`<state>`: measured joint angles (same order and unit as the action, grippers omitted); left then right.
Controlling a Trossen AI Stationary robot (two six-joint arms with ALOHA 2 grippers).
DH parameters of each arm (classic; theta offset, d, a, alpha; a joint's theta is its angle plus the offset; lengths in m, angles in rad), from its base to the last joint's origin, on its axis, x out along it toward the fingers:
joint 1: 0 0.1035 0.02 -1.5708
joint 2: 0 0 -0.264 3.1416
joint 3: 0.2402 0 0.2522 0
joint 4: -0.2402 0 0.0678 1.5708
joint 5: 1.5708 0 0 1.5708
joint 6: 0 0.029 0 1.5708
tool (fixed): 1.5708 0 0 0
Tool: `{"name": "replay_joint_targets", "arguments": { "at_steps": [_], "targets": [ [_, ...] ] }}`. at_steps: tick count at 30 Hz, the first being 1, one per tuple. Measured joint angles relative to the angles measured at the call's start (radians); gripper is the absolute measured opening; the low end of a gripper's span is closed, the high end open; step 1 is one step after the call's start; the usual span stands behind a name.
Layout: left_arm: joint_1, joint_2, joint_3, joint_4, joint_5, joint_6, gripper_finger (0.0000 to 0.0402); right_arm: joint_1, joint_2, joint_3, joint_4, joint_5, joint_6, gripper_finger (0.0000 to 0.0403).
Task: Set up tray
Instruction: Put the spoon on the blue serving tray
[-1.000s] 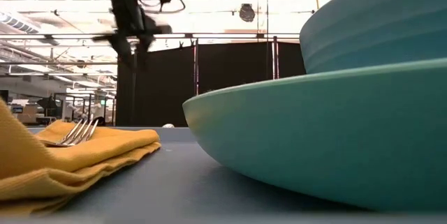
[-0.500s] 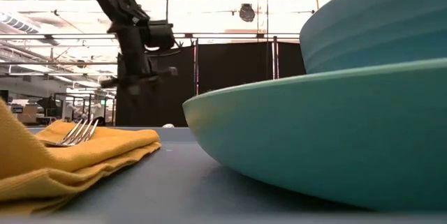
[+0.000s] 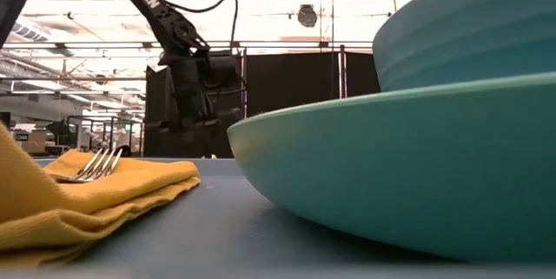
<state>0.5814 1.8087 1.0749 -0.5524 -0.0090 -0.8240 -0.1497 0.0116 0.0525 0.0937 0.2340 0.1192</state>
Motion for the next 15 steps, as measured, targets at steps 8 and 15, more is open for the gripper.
{"name": "replay_joint_targets", "arguments": {
  "at_steps": [8, 15],
  "targets": [
    [0.004, 0.008, 0.016, -0.026, -0.045, -0.002, 0.0131, 0.000, 0.000, 0.000, 0.000, 0.000, 0.000, 0.0123],
    [0.008, 0.008, 0.016, -0.047, -0.081, -0.018, 0.0131, 0.000, 0.000, 0.000, 0.000, 0.000, 0.000, 0.0123]
  ]
}}
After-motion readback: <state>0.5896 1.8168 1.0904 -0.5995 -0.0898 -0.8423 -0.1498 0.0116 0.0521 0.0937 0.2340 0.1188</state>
